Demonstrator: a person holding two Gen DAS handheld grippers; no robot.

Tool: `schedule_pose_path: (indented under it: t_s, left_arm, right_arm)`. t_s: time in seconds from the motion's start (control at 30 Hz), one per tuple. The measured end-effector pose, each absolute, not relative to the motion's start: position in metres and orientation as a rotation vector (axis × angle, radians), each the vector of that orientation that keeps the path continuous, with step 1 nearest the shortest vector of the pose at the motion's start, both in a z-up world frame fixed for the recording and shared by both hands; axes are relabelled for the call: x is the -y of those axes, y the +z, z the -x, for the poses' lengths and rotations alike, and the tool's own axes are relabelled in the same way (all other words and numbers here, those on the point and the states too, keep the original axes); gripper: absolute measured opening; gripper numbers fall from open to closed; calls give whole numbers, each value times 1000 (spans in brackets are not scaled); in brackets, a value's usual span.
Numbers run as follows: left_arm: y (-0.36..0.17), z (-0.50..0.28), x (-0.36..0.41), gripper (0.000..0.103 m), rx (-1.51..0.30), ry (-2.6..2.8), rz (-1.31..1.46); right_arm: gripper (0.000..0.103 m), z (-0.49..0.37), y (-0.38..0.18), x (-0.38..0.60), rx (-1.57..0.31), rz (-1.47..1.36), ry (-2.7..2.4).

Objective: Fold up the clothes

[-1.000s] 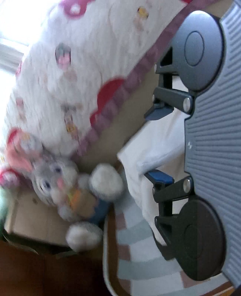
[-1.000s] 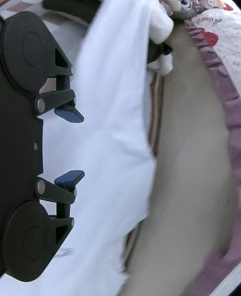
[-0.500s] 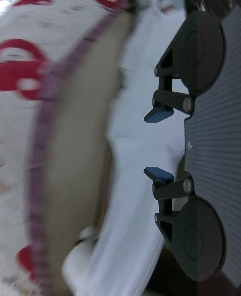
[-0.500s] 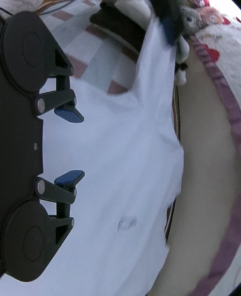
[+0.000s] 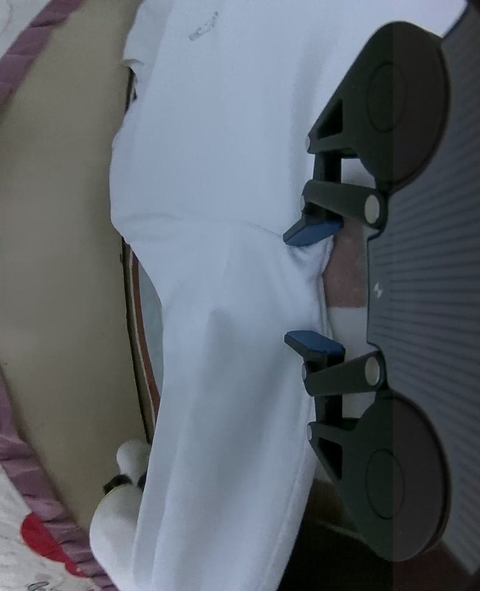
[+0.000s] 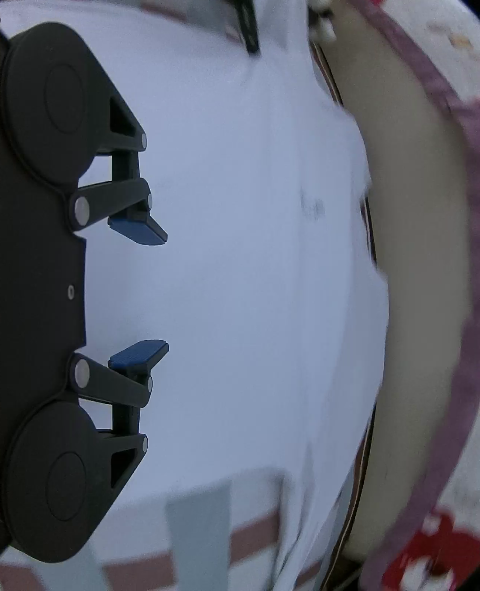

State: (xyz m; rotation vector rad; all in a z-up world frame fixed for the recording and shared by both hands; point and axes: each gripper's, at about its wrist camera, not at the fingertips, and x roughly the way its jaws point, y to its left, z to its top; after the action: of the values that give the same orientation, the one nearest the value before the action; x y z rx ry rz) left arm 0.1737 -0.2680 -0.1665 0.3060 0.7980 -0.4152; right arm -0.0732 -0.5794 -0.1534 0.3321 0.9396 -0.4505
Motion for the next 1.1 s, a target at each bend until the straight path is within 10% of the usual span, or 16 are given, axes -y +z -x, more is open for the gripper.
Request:
schedule_pose_path:
  t_s: [0.17,0.33,0.57,0.63,0.67,0.73,0.77,0.8,1.1]
  left_arm:
    - [-170,-185,265,79,-787,-371,-316]
    - [-148,-177,242,62,-875,-411,-197]
    - [-138,-135,226,65,-1103,-725,-65]
    - [-150,-122,230,65,-1168,-726,-130]
    - [-153,-116,228,65,-1170,-720,-135]
    - [-153,-109,223,53,-1159,-712,-158]
    - [-153,-104,219,14,-1146,-692,-189]
    - [-153,-101,215,3,-1147,-679,-220]
    - [-145,-90,187,0,-1158,-558,-217]
  right_arm:
    - [64,105,-150,606,-946,-273,-596]
    - [65,129,-155,622,-1011,-228,-678]
    - [78,180,-169,658,-1002,-561,-573]
    - [53,187,-171,653,-964,-553,-514]
    - [9,189,-171,650,-949,-534,-465]
    - [5,192,-167,644,-912,-537,-419]
    - [5,193,-164,640,-909,-502,-419]
    - [5,193,-161,635,-910,-461,-424]
    - [4,191,-167,627,-1023,-359,-533]
